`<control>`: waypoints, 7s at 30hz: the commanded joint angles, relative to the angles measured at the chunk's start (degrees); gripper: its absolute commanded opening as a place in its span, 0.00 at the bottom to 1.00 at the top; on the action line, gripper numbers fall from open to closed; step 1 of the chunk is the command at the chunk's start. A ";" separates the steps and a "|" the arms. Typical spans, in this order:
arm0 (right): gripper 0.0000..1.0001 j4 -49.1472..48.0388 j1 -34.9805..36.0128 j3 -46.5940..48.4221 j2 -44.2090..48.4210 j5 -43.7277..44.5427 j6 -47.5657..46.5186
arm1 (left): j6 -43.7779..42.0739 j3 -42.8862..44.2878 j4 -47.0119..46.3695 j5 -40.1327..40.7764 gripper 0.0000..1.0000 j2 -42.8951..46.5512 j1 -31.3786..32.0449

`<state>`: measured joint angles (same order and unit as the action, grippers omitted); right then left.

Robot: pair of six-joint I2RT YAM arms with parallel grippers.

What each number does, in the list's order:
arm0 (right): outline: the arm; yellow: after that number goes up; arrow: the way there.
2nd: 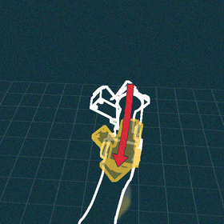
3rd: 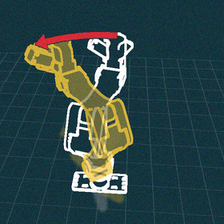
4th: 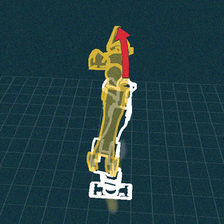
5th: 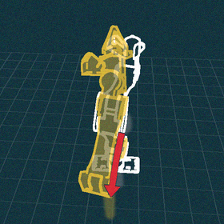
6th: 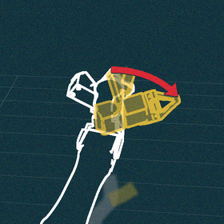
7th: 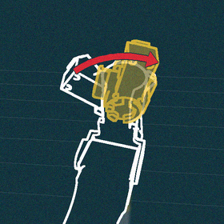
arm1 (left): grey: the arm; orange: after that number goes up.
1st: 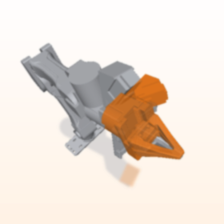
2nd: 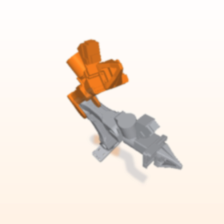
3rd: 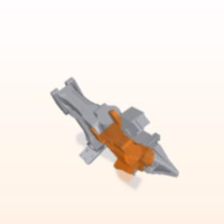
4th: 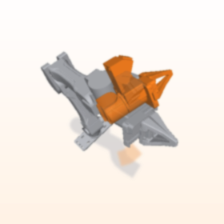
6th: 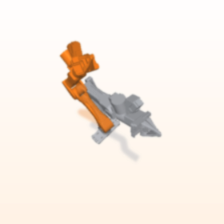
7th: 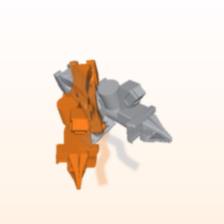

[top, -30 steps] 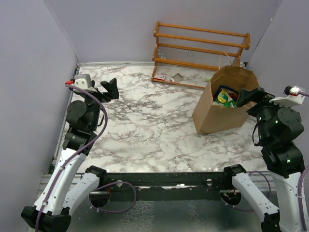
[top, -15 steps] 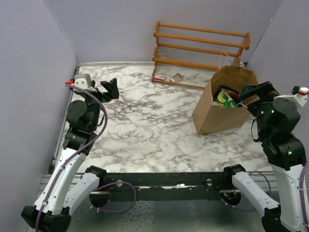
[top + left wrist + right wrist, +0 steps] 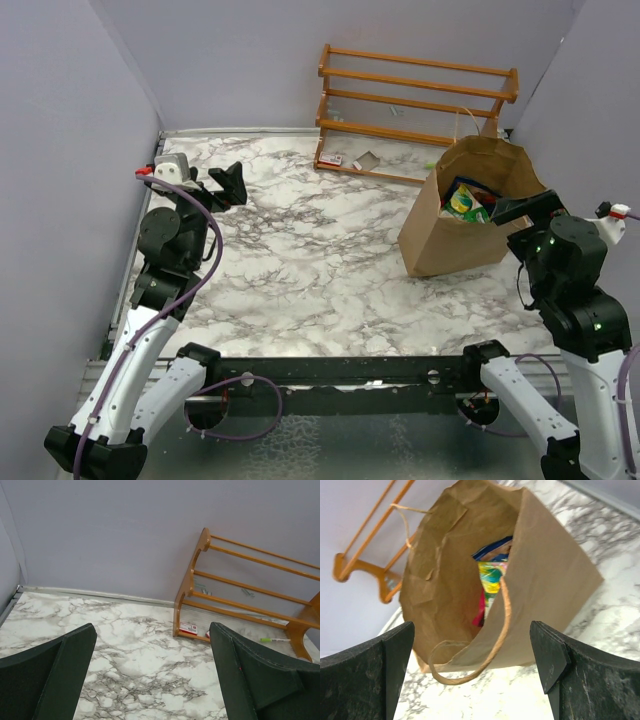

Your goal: Take the snacks out of the paper bag

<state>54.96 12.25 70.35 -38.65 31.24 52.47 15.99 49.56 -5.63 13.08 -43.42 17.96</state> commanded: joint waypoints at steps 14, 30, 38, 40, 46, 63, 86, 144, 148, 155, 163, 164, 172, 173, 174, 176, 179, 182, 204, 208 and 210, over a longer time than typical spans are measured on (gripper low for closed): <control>0.88 -27.17 -0.30 -13.55 5.89 -7.23 7.73 | 0.55 -1.04 -1.50 -0.17 0.99 -0.22 -0.41; 0.51 -35.18 -0.31 -19.05 4.45 -3.49 6.84 | 0.66 -1.43 -1.81 -0.38 0.99 -0.87 -0.42; 0.16 -35.98 -0.30 -18.36 4.64 -3.30 2.91 | 0.96 -1.48 -2.01 -0.83 0.99 -1.40 -0.40; 0.08 -35.80 -0.30 -17.42 4.85 -0.92 0.75 | 1.03 -1.48 -1.99 -1.03 0.99 -1.41 -0.54; 0.01 -38.42 -0.31 -14.47 5.97 -1.66 -12.43 | 0.83 -1.48 -1.88 -0.47 0.99 -1.29 -0.54; 0.01 -44.22 -0.30 -6.15 2.85 -9.49 -39.37 | 1.18 -1.57 -2.20 -1.39 0.99 -1.54 -0.48; 0.01 -44.48 0.71 -2.68 -7.47 -53.79 -44.07 | 1.17 -1.58 -2.10 -1.55 0.99 -2.38 -0.46; 0.02 -33.16 4.80 7.95 -13.97 -41.93 -46.71 | 30.17 -2.08 -4.57 -49.28 0.96 -21.00 4.11; 0.02 -31.96 4.80 10.06 -15.80 -36.60 -48.64 | 30.07 -1.22 -5.24 -47.54 0.96 -23.21 7.06; 0.02 -33.15 4.80 12.07 -17.53 -30.53 -52.56 | 31.48 1.29 -8.46 -46.71 0.96 -28.06 11.38; 0.02 -33.87 4.80 12.10 -16.31 -39.31 -54.16 | 28.08 2.31 -5.09 -43.13 0.96 -27.68 12.49; 0.02 -33.95 4.80 11.29 -15.60 -41.33 -53.73 | 27.34 2.25 -3.89 -42.13 0.96 -27.18 12.47; 0.02 -40.19 4.80 0.77 -9.64 -69.92 -48.34 | 20.28 3.34 6.10 -35.60 0.97 -24.07 12.47; 0.02 -41.25 4.80 -0.49 -9.69 -71.17 -47.24 | 19.51 3.61 7.25 -34.78 0.97 -23.70 12.51; 0.02 -42.31 4.80 -1.54 -9.91 -71.83 -45.85 | 18.86 3.94 8.21 -34.10 0.96 -23.32 12.46; 0.02 -42.61 4.80 -2.39 -11.06 -72.59 -44.33 | 17.81 4.68 9.99 -32.82 0.97 -22.47 12.52; 0.02 -42.49 4.76 -2.17 -12.78 -72.78 -42.59 | 17.12 5.60 11.78 -32.30 0.99 -21.45 12.47; 0.02 -43.97 4.80 -2.58 -12.76 -73.12 -40.65 | 17.02 6.04 12.32 -33.57 0.99 -20.36 12.47; 0.02 -43.89 4.80 -7.57 -7.27 -66.63 -40.69 | 22.55 0.74 1.07 -25.00 0.99 -16.26 31.59; 0.02 -46.32 4.80 -9.43 -6.18 -68.56 -41.76 | 19.57 1.74 2.12 -14.25 0.93 -17.99 38.99; 0.02 -47.74 4.80 -11.02 -5.53 -70.38 -42.60 | 18.37 2.07 2.44 -10.64 0.89 -19.41 41.39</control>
<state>12.82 16.88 62.35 -46.28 -37.30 11.84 37.28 50.04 -2.17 -9.30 -60.69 55.24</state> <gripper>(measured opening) 0.017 0.924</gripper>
